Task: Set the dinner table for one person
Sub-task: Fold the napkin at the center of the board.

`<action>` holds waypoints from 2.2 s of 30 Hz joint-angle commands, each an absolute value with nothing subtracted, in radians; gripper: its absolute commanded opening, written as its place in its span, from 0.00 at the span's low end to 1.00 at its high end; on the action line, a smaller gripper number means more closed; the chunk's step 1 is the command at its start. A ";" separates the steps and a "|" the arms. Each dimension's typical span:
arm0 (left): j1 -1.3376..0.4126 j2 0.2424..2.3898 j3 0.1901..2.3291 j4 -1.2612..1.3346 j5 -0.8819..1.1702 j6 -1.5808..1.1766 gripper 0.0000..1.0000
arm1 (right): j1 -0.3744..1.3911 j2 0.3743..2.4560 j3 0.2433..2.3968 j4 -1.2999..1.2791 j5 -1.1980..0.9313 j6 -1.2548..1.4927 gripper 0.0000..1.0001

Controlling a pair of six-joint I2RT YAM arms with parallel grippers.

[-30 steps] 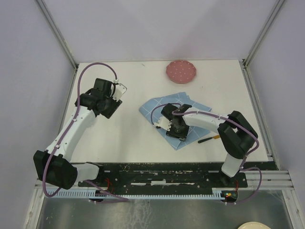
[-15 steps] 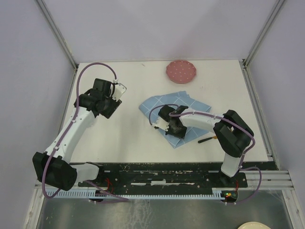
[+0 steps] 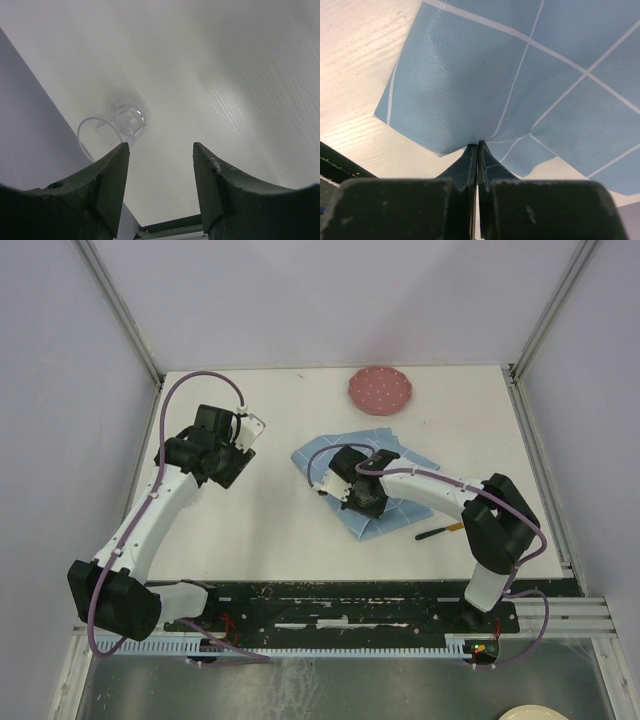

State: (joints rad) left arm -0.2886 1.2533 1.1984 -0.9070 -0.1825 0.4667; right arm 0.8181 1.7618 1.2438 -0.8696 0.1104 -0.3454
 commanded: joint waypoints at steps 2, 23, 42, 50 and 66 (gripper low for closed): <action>-0.294 1.239 1.214 -0.885 -0.187 0.516 0.61 | 0.828 1.703 1.371 -0.931 0.051 -0.340 0.02; -0.293 1.194 1.192 -0.886 -0.217 0.510 0.61 | 0.938 1.894 1.651 -0.984 -0.042 -0.356 0.02; -0.292 1.141 1.130 -0.874 -0.231 0.508 0.64 | 0.901 1.648 1.305 -0.870 0.153 -0.429 0.92; -0.292 1.154 1.141 -0.873 -0.256 0.512 0.63 | 0.900 1.650 1.214 -0.831 0.152 -0.435 0.89; -0.292 1.151 1.123 -0.869 -0.288 0.506 0.62 | 0.900 1.808 1.199 -0.694 0.129 -0.392 0.84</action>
